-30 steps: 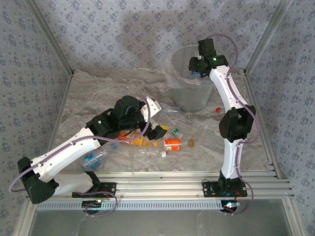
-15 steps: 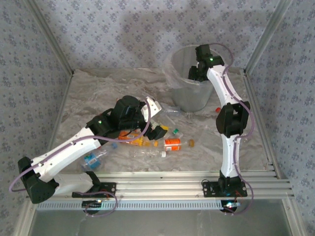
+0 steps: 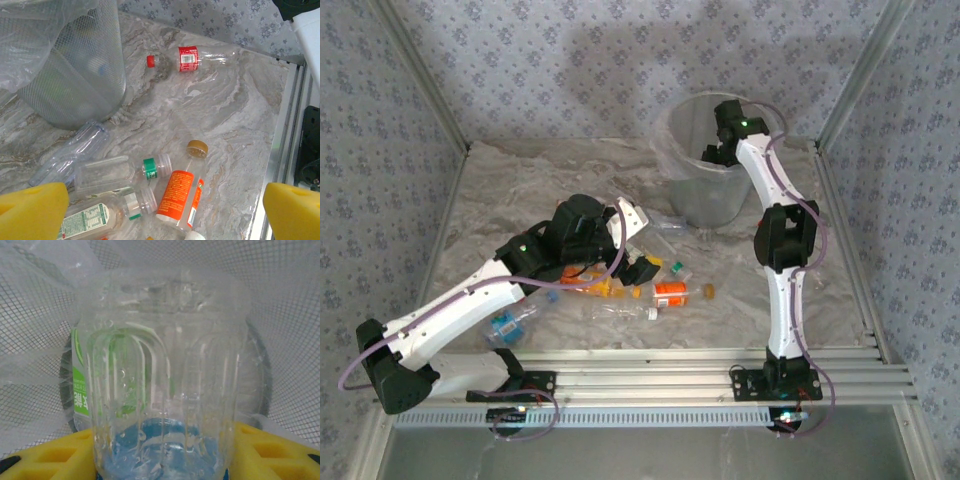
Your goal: Put the plastic bottles in the bin
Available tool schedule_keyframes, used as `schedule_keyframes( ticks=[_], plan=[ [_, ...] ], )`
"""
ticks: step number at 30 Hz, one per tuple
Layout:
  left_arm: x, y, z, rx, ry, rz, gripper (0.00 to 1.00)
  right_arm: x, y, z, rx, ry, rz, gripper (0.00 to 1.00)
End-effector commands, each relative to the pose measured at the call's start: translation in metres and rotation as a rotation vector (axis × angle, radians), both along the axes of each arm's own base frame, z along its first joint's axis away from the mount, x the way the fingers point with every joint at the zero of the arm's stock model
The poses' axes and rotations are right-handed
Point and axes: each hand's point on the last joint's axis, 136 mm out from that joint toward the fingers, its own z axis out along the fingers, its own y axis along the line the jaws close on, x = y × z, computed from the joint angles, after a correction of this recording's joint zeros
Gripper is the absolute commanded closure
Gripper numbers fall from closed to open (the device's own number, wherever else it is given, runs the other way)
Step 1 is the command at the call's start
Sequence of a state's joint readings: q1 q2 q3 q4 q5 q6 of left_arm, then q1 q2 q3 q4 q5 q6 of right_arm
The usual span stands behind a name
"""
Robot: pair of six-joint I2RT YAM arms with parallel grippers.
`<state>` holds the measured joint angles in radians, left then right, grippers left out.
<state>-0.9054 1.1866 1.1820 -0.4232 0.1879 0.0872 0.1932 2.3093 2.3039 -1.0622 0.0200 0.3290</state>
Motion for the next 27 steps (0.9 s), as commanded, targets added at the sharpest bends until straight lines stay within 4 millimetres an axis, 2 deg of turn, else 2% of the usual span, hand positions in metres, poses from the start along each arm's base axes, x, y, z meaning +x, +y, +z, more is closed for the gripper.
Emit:
schedule_keyframes(
  ticks=[1, 8, 17, 27],
  plan=[
    [-0.004, -0.003, 0.010, -0.017, -0.015, -0.027, 0.00, -0.004, -0.003, -0.008, 0.027, 0.045, -0.023, 0.42],
    [-0.003, -0.003, 0.011, -0.018, -0.017, -0.024, 0.00, -0.003, -0.002, -0.011, 0.032, 0.050, -0.028, 0.36],
    [-0.003, -0.002, 0.011, -0.019, -0.017, -0.023, 0.00, -0.001, -0.002, 0.003, 0.036, 0.019, -0.029, 0.25],
    [-0.003, -0.001, 0.012, -0.020, -0.022, -0.016, 0.00, -0.002, -0.003, 0.023, 0.038, -0.022, -0.028, 0.23]
  ],
)
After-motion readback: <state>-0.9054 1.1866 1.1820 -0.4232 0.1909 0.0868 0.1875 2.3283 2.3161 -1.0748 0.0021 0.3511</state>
